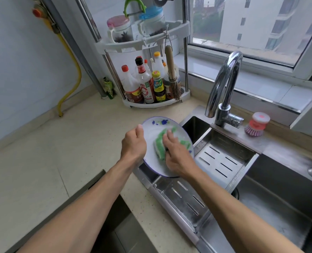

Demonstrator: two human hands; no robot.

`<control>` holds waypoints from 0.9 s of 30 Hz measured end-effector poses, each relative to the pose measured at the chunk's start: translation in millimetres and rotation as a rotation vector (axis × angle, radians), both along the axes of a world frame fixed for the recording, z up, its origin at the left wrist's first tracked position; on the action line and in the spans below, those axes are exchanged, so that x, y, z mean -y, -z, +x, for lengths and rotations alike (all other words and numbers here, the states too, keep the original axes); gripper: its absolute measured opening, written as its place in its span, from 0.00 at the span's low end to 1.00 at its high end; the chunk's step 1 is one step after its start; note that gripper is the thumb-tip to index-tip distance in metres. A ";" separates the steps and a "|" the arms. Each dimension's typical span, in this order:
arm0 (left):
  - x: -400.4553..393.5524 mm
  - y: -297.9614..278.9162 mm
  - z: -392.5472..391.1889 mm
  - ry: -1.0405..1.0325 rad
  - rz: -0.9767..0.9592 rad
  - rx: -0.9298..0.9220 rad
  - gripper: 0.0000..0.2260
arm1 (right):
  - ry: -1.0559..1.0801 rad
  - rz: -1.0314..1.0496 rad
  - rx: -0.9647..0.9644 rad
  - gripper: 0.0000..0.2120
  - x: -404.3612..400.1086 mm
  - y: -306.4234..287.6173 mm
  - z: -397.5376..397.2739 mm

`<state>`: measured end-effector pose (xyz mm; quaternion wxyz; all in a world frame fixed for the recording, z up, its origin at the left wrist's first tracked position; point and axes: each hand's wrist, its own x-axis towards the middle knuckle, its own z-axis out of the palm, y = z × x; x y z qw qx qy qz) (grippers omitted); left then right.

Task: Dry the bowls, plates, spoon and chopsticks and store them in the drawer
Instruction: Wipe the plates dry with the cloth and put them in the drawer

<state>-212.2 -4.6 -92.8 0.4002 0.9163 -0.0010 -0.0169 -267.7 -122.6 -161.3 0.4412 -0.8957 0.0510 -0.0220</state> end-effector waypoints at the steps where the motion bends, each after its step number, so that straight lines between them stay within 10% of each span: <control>1: 1.3 -1.1 -0.3 0.025 0.006 0.002 0.22 | 0.012 -0.026 0.002 0.28 -0.7 -4.8 5.3; 6: -3.5 -6.5 6.4 0.014 0.010 0.014 0.21 | -0.334 -0.080 0.089 0.30 -12.1 -9.4 -8.1; 10: -1.0 -5.8 0.2 0.097 0.037 -0.028 0.22 | -0.109 -0.135 0.043 0.34 6.6 -2.7 11.4; 15: -3.8 -2.8 6.6 0.133 0.049 -0.083 0.20 | -0.400 -0.271 0.120 0.34 -3.0 -3.3 0.5; 27: -7.5 -24.6 12.2 0.290 0.184 0.007 0.21 | -0.280 -0.788 0.179 0.34 53.6 18.2 -5.3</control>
